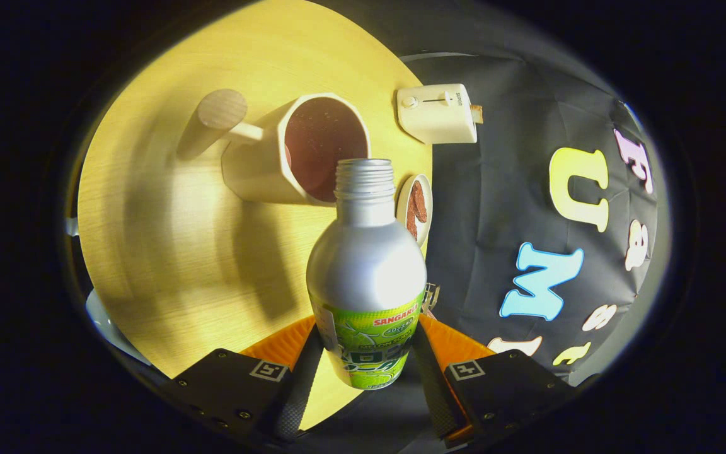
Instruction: Take the bottle from table, then pour the juice into the cup, finally place the bottle on the coaster
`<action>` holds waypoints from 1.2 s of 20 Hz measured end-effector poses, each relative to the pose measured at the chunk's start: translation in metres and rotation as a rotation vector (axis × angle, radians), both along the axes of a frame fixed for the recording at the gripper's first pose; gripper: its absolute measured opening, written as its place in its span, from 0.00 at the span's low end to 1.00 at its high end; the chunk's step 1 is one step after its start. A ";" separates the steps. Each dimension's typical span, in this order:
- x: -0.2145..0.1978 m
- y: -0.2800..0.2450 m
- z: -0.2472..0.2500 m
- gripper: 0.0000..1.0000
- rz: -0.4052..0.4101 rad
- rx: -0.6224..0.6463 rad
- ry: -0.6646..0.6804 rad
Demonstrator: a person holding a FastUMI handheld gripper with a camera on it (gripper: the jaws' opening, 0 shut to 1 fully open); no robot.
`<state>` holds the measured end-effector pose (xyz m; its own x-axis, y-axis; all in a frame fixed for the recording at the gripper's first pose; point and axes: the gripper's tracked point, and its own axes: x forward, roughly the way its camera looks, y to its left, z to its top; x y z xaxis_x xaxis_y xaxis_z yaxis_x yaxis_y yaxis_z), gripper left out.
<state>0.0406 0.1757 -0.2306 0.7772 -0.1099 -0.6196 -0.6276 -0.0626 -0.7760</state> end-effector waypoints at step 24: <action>0.019 -0.002 0.018 0.77 0.075 -0.204 -0.030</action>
<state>0.0593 0.1734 -0.2131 0.8055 -0.1723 -0.5670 -0.5923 -0.2656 -0.7607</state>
